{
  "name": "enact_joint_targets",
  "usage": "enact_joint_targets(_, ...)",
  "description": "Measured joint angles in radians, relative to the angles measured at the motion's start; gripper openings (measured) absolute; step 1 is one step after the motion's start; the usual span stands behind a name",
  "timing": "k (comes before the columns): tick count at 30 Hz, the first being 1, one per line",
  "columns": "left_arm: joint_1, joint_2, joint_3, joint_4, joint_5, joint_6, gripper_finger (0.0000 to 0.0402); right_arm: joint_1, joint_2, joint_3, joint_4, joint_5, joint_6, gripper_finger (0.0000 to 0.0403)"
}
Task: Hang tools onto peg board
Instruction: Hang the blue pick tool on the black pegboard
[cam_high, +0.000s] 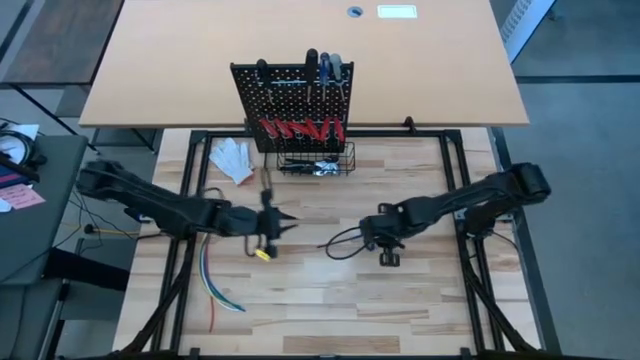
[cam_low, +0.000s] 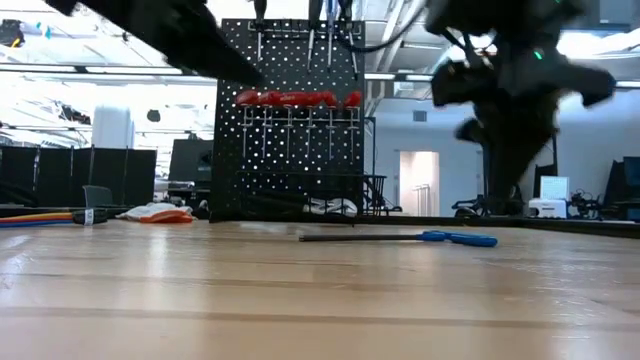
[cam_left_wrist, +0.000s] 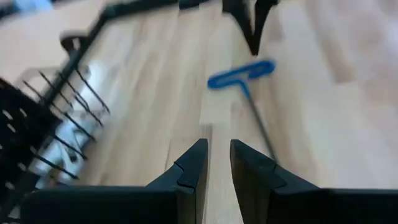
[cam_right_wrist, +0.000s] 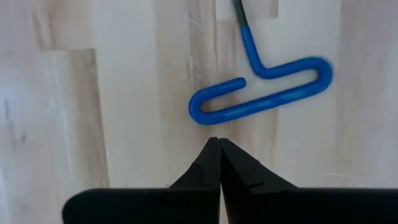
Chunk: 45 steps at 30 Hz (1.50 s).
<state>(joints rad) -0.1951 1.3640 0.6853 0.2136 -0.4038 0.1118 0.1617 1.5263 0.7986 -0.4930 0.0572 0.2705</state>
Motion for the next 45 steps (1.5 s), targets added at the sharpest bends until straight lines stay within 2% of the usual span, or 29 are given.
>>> enact_joint_targets(6,0.049,0.231,0.082,-0.005,0.006,-0.089,0.0061,-0.055,0.099,-0.045,0.283,0.024,-0.046,0.0005)
enact_joint_targets(9,0.048,0.286,0.112,-0.062,0.003,-0.143,0.0061,-0.090,0.168,-0.022,0.451,0.025,-0.167,0.0005)
enact_joint_targets(13,0.042,0.297,0.125,-0.150,-0.002,-0.302,0.0061,-0.120,0.219,0.035,0.635,0.025,-0.382,0.0005)
enact_joint_targets(16,0.024,0.297,0.124,-0.230,-0.007,-0.430,0.0061,-0.127,0.201,0.060,0.668,0.029,-0.479,0.0005)
enact_joint_targets(20,-0.004,0.329,0.124,-0.237,-0.019,-0.530,0.0061,-0.113,0.130,0.019,0.655,0.043,-0.492,0.0003)
enact_joint_targets(23,-0.020,0.389,0.123,-0.109,-0.022,-0.526,0.0061,-0.074,0.051,-0.075,0.693,0.141,-0.481,0.0002)
enact_joint_targets(25,-0.025,0.441,0.125,0.032,-0.024,-0.492,0.0061,-0.051,0.000,-0.150,0.733,0.187,-0.448,0.0002)
enact_joint_targets(28,-0.026,0.530,0.125,0.235,-0.025,-0.459,0.0063,-0.025,-0.057,-0.259,0.854,0.205,-0.384,0.0002)
enact_joint_targets(31,-0.010,0.606,0.136,0.334,-0.060,-0.474,0.0070,-0.009,-0.078,-0.351,1.009,0.207,-0.350,0.0002)
enact_joint_targets(35,0.003,0.662,0.170,0.343,-0.113,-0.536,0.0080,0.005,-0.059,-0.415,1.228,0.207,-0.354,0.0002)
enact_joint_targets(38,-0.001,0.661,0.198,0.326,-0.079,-0.532,0.0081,0.010,-0.045,-0.419,1.236,0.207,-0.369,0.0002)
enact_joint_targets(40,-0.019,0.635,0.216,0.293,-0.071,-0.463,0.0081,0.018,-0.036,-0.419,1.235,0.207,-0.361,0.0002)
enact_joint_targets(42,-0.044,0.602,0.242,0.276,-0.131,-0.388,0.0081,0.029,-0.030,-0.419,1.228,0.206,-0.343,0.0002)
enact_joint_targets(45,-0.056,0.560,0.249,0.243,-0.294,-0.326,0.0082,0.051,-0.022,-0.419,1.225,0.206,-0.319,0.0002)
